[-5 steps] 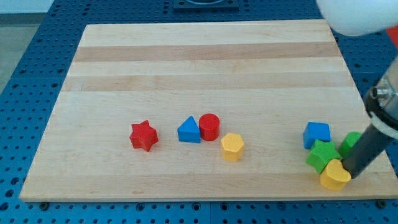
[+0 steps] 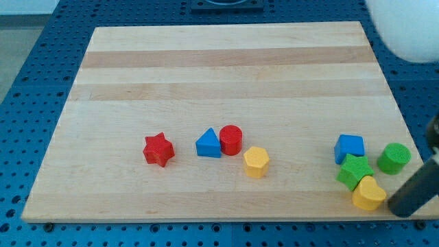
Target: Move the yellow heart diagonal to yellow hexagon
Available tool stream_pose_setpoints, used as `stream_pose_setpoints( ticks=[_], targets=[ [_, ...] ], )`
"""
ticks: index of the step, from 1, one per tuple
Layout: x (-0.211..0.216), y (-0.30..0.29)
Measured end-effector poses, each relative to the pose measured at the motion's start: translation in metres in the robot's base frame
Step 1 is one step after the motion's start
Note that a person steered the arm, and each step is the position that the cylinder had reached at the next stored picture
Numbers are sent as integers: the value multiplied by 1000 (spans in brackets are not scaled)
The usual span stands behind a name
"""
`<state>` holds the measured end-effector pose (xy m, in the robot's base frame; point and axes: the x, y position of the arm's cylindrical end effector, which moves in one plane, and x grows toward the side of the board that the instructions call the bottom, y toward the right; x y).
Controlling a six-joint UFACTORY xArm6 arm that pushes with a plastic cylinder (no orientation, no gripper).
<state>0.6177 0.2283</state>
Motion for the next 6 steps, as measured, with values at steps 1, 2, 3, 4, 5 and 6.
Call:
stream_pose_setpoints(
  ticks=[1, 2, 3, 4, 5, 6],
  targets=[
    [0, -3],
    [-23, -75],
    [-24, -86],
    [-27, -90],
    [-37, -107],
    [-34, -105]
  ],
)
